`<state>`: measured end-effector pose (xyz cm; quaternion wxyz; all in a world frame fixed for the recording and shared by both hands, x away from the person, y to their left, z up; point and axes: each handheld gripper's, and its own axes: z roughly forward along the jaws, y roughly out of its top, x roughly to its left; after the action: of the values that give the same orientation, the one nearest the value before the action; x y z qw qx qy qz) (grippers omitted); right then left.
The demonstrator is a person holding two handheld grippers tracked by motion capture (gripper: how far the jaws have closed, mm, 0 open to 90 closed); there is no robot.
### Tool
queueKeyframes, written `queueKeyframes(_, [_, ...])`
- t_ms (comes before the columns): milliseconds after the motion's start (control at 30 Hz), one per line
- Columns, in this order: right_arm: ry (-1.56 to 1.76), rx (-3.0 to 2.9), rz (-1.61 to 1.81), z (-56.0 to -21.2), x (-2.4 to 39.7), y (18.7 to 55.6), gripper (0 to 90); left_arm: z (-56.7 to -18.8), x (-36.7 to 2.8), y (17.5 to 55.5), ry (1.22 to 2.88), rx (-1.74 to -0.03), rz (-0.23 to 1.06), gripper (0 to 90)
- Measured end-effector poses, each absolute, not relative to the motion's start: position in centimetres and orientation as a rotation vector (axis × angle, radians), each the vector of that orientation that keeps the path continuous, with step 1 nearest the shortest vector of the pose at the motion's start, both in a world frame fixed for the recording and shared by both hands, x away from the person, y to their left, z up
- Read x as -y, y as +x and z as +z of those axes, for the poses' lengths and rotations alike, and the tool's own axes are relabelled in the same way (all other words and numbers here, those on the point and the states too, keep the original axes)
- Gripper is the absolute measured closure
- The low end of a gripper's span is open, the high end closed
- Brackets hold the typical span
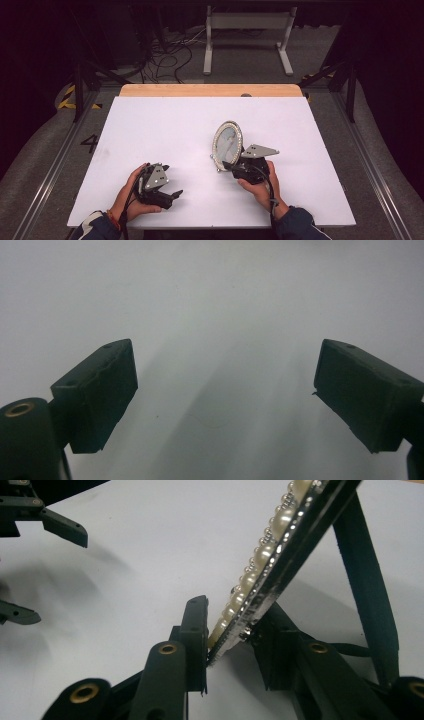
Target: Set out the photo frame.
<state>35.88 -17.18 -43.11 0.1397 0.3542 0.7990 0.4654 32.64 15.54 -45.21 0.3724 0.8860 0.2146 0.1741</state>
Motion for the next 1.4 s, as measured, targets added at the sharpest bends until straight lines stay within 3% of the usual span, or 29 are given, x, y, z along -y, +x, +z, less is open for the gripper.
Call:
queueKeyframes(367, [0.999, -2.343, 1.337, -43.0, 17.5, 36.1, 69.3, -45.2, -15.6, 32.7, 2.272, -0.552, 0.448, 10.8])
queueKeyframes(600, [0.985, -2.332, 1.339, -43.3, 17.1, 36.2, 56.4, -45.4, -15.3, 32.7, 2.282, -0.547, 0.444, 11.1])
queueKeyframes(733, [0.99, -2.327, 1.331, -43.7, 16.5, 36.5, 55.4, -45.5, -15.2, 32.7, 2.29, -0.545, 0.442, 10.9])
queueKeyframes(1400, [1.008, -2.366, 1.4, -44.2, 16.7, 37.5, 75.9, -45.7, -15.0, 32.7, 2.298, -0.544, 0.414, 10.8])
